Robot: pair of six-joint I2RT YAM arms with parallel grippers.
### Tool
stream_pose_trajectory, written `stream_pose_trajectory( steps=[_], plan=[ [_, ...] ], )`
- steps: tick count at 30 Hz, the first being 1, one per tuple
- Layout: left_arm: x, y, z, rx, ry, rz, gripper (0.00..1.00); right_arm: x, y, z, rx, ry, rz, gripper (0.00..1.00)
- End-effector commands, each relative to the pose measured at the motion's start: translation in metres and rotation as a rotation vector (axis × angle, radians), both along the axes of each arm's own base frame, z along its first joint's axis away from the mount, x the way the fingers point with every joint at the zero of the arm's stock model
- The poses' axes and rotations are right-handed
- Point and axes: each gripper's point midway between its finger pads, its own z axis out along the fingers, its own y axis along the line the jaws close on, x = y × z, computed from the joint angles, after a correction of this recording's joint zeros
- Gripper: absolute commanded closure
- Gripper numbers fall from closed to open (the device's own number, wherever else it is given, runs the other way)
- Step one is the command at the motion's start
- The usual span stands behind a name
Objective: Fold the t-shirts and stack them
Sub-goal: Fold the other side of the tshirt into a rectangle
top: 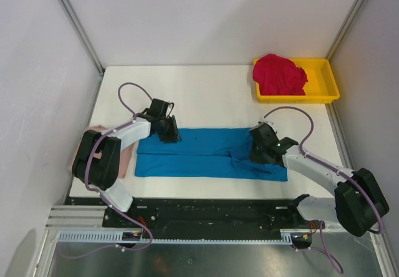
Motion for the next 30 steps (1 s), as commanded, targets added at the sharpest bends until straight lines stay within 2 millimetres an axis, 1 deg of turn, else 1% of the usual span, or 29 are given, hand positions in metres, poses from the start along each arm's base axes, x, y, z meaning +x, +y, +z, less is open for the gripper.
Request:
stream_pose_trajectory(
  steps=[1, 5, 8, 10, 12, 15, 17, 19, 22, 27, 30],
  plan=[
    [0.017, -0.011, 0.021, -0.035, -0.074, -0.035, 0.68, -0.026, 0.003, -0.004, 0.006, 0.035, 0.022, 0.8],
    [0.018, -0.011, 0.023, -0.038, -0.077, -0.035, 0.68, -0.048, 0.0, -0.012, 0.01, 0.078, 0.04, 0.79],
    [0.018, -0.012, 0.022, -0.039, -0.075, -0.037, 0.68, -0.053, -0.003, -0.01, 0.011, 0.077, 0.041, 0.79],
    [0.019, -0.012, 0.023, -0.042, -0.076, -0.038, 0.68, -0.048, -0.003, -0.003, 0.037, 0.055, 0.03, 0.79],
    [0.019, -0.013, 0.024, -0.046, -0.079, -0.039, 0.68, -0.039, -0.005, 0.009, 0.064, 0.021, 0.002, 0.79],
    [0.02, -0.014, 0.028, -0.049, -0.088, -0.042, 0.68, -0.024, -0.014, 0.024, 0.079, -0.03, -0.06, 0.79],
    [0.021, -0.014, 0.029, -0.051, -0.093, -0.043, 0.68, -0.017, -0.023, 0.026, 0.079, -0.038, -0.102, 0.79],
    [0.021, -0.014, 0.03, -0.05, -0.095, -0.044, 0.68, -0.014, -0.032, 0.02, 0.052, -0.022, -0.14, 0.79],
    [0.021, -0.014, 0.03, -0.052, -0.096, -0.045, 0.68, -0.019, -0.04, 0.003, 0.01, 0.033, -0.163, 0.8],
    [0.02, -0.014, 0.03, -0.051, -0.097, -0.047, 0.68, -0.041, -0.046, -0.027, 0.022, 0.12, -0.194, 0.8],
    [0.021, -0.014, 0.031, -0.051, -0.1, -0.051, 0.68, -0.054, -0.051, -0.041, 0.04, 0.16, -0.217, 0.8]
  ],
)
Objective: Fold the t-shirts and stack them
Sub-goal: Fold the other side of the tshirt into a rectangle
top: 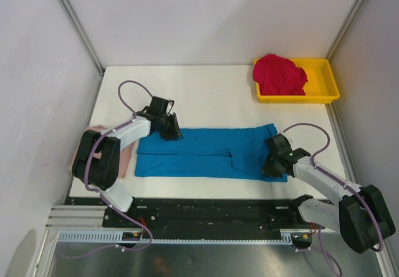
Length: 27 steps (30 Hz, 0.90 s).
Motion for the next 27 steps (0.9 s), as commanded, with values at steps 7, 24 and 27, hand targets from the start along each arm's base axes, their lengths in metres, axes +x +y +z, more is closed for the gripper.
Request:
stream_pose_trajectory(
  steps=[7, 24, 27],
  plan=[
    [0.013, -0.007, 0.024, -0.024, -0.083, -0.041, 0.67, 0.004, -0.01, 0.019, 0.078, -0.06, -0.085, 0.77],
    [0.032, 0.001, 0.005, 0.029, -0.046, 0.033, 0.67, 0.195, -0.074, 0.1, -0.143, -0.396, -0.201, 0.68],
    [0.03, 0.005, -0.007, 0.048, -0.011, 0.069, 0.67, 0.205, -0.089, 0.09, -0.141, -0.374, -0.211, 0.66]
  ],
)
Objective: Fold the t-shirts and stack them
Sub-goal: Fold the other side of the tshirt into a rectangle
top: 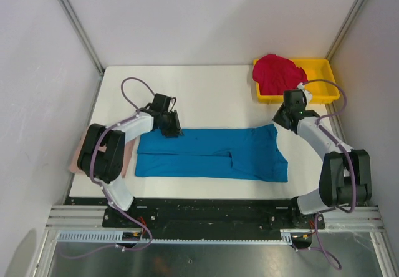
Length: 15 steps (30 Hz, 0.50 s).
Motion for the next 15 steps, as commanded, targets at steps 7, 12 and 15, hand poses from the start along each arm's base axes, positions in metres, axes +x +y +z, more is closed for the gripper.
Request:
stream_pose_trajectory(
  steps=[7, 12, 15],
  plan=[
    [0.007, 0.016, -0.028, 0.063, 0.062, 0.144, 0.66, 0.039, -0.025, -0.011, 0.004, -0.013, 0.019, 0.64],
    [0.006, 0.019, -0.034, 0.07, 0.079, 0.166, 0.66, 0.038, -0.014, -0.017, -0.002, 0.001, 0.047, 0.61],
    [0.006, 0.02, -0.035, 0.068, 0.085, 0.171, 0.66, 0.037, -0.008, -0.021, -0.003, 0.014, 0.059, 0.61]
  ],
)
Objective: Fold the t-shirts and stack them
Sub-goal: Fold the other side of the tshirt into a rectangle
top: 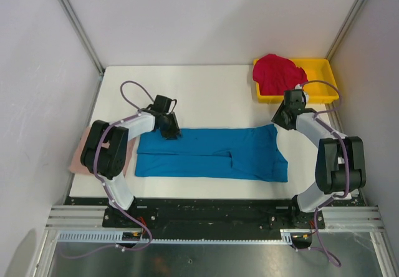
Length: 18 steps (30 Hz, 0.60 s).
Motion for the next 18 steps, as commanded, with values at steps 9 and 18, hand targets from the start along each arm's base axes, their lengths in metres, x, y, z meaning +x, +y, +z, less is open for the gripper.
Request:
stream_pose_trajectory(
  steps=[9, 18],
  plan=[
    [0.003, 0.013, -0.014, 0.049, 0.019, 0.06, 0.66, 0.016, 0.018, -0.003, 0.005, -0.013, 0.044, 0.64],
    [-0.001, 0.02, -0.02, 0.065, 0.035, 0.081, 0.65, 0.01, 0.005, 0.003, -0.023, -0.006, -0.017, 0.9]
  ],
)
